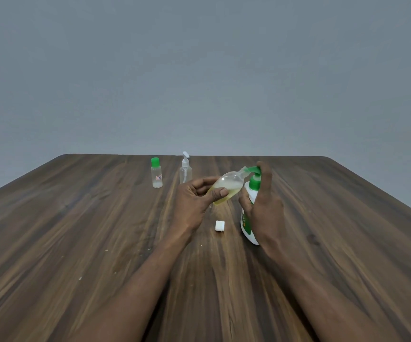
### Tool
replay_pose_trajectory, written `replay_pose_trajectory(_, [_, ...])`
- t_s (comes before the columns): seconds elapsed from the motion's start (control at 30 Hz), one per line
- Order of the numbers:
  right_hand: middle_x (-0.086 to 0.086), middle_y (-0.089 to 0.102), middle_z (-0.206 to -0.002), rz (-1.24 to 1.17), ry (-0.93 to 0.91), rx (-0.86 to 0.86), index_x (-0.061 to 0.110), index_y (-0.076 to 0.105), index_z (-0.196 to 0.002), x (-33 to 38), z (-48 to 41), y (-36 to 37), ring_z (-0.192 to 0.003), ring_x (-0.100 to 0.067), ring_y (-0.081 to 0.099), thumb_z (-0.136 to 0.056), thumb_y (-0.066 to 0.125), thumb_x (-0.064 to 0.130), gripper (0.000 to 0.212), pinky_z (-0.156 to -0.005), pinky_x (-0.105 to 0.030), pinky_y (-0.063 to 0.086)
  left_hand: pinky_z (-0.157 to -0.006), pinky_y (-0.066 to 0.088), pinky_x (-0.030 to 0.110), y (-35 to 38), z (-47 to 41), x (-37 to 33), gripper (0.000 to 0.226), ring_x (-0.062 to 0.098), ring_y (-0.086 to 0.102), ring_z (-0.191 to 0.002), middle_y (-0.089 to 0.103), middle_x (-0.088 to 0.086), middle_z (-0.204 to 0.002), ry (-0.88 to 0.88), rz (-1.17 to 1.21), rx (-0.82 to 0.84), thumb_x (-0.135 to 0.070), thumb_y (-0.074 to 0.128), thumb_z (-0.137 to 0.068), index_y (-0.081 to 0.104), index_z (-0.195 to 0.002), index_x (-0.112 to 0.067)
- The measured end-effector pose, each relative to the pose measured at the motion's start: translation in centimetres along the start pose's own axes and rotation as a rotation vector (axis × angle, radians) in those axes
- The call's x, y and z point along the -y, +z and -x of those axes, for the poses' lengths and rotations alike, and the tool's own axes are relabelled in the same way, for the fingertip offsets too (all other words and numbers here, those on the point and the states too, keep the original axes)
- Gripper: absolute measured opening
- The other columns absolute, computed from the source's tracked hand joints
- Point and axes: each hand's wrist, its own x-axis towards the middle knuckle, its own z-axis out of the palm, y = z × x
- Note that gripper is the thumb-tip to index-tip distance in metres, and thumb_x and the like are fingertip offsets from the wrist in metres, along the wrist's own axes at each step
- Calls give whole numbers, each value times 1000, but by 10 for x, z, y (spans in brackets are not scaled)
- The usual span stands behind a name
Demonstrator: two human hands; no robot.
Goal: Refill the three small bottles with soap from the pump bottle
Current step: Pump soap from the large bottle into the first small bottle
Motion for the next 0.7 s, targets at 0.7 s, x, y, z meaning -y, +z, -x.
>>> replay_pose_trajectory(0.7, [-2,65,-116,1,-4,-10,28,27,-150,-5,0,3,-92,-20,64,-95,61,33,65,-73,-26,39,-79,60,24,-1,0,3,39,18,76,-99,80,1,-103,5,-20,-3,-23,86,-73,76,-110,-14])
